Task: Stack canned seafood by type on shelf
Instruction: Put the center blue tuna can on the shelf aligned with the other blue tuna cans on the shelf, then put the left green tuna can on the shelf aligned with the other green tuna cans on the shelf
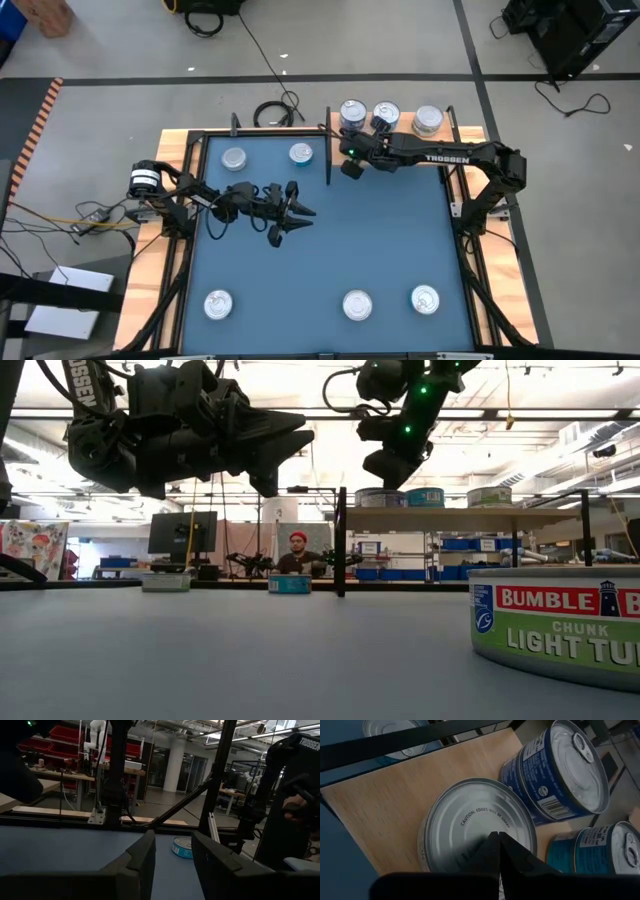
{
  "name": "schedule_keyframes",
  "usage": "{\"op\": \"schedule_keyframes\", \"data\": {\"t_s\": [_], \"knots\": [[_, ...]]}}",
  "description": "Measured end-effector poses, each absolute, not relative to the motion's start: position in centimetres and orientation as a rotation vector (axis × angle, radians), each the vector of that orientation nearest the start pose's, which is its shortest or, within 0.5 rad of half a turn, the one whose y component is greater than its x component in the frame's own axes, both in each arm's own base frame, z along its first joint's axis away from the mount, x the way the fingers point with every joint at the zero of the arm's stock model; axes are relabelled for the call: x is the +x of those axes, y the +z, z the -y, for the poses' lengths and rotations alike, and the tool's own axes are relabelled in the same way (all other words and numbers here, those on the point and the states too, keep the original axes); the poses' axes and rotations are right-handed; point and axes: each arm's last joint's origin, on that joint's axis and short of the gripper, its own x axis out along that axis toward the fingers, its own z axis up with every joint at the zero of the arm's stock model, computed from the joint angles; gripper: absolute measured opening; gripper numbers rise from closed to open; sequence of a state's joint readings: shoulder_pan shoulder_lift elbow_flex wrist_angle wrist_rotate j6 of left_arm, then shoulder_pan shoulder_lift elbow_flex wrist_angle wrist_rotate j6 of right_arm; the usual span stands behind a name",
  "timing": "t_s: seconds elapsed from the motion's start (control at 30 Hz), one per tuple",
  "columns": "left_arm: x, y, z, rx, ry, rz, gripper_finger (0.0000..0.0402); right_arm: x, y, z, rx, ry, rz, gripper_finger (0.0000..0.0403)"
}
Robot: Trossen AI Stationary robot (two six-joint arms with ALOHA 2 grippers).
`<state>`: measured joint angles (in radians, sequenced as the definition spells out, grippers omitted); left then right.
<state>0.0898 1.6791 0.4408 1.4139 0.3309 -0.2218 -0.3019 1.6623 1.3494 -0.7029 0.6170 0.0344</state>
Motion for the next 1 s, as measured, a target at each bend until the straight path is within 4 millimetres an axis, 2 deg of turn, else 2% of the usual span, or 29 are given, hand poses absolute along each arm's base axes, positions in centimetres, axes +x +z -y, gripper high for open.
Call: {"op": "schedule_keyframes", "data": {"t_s": [0.63,0.9,1.0], "knots": [[27.9,17.1,-1.6,-0.177,-0.263,0.146,0.0131,32.7,27.3,11.4,-0.123,-0.791,-0.981,0.0010],[27.9,17.1,-1.5,-0.182,-0.264,0.145,0.0131,32.4,29.6,10.0,-0.172,-0.739,-0.875,0.0004],[27.8,17.0,-1.5,-0.202,-0.285,0.136,0.0131,32.3,30.4,8.9,-0.206,-0.706,-0.790,0.0003]]}}
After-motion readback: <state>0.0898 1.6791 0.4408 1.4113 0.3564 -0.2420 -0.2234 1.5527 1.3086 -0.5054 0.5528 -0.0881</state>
